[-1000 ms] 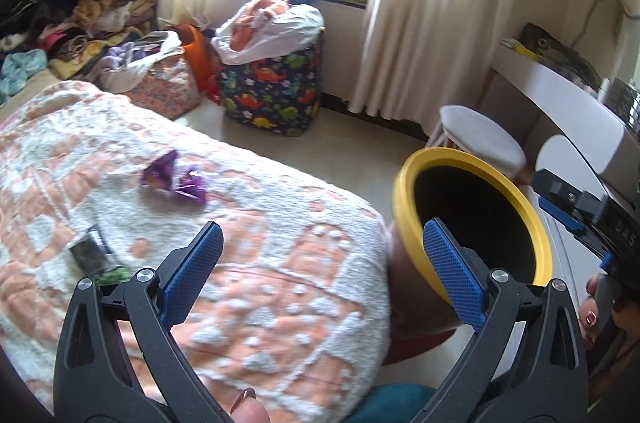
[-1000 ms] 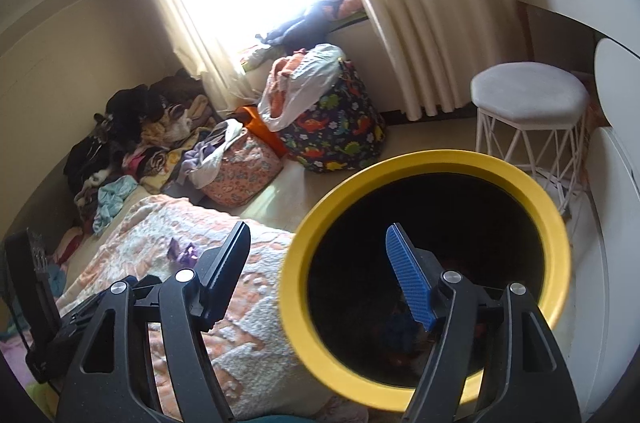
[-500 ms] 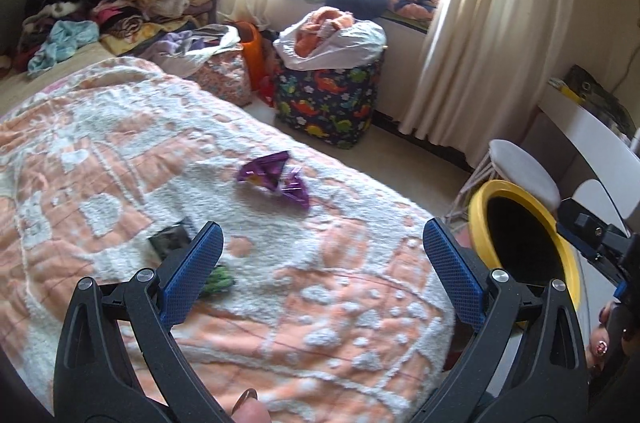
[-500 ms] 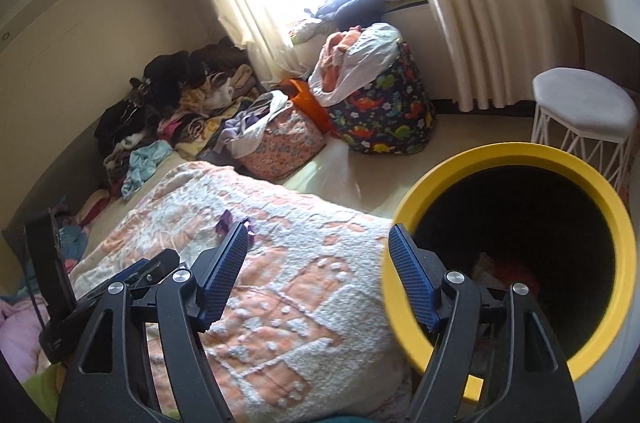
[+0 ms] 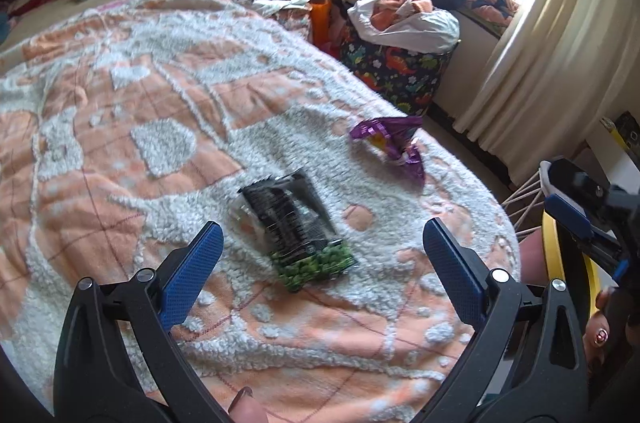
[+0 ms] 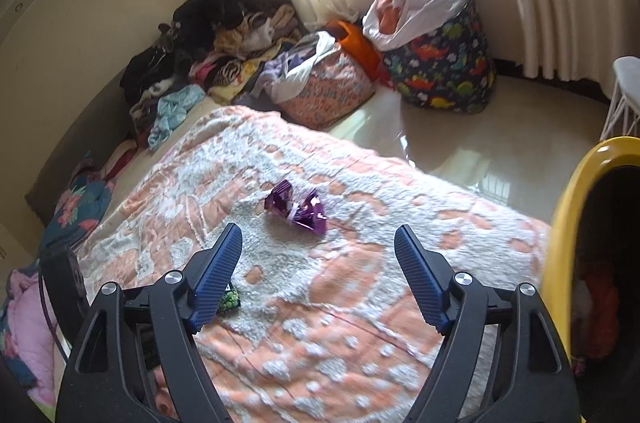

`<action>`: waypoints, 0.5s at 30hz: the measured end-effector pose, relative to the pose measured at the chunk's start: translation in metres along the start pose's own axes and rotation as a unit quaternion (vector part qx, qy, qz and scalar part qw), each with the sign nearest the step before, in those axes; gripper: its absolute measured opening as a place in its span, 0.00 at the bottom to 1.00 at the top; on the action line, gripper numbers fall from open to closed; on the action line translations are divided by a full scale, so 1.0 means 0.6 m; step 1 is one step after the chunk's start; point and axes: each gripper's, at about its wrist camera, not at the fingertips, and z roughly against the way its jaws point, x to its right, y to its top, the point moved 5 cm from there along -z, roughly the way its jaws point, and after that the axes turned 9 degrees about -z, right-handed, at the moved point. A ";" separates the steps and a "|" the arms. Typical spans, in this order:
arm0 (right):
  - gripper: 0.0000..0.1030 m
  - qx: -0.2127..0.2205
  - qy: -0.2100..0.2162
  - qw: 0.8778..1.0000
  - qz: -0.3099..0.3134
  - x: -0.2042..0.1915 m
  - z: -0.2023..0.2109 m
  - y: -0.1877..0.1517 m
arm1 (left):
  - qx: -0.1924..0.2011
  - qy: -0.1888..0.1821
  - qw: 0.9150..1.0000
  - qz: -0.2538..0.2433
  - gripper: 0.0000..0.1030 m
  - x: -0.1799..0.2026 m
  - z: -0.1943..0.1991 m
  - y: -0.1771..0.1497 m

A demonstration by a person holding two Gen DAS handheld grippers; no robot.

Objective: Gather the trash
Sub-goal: 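Move both tools back toward the remaining trash on the bed, then grasp the dark snack bag with the left tool while the right tool grasps the purple wrapper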

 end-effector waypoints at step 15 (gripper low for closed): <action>0.74 -0.074 -0.023 0.996 -0.031 -0.027 -0.201 0.011 | -0.015 0.005 0.999 0.046 0.60 -0.036 -0.033 -0.028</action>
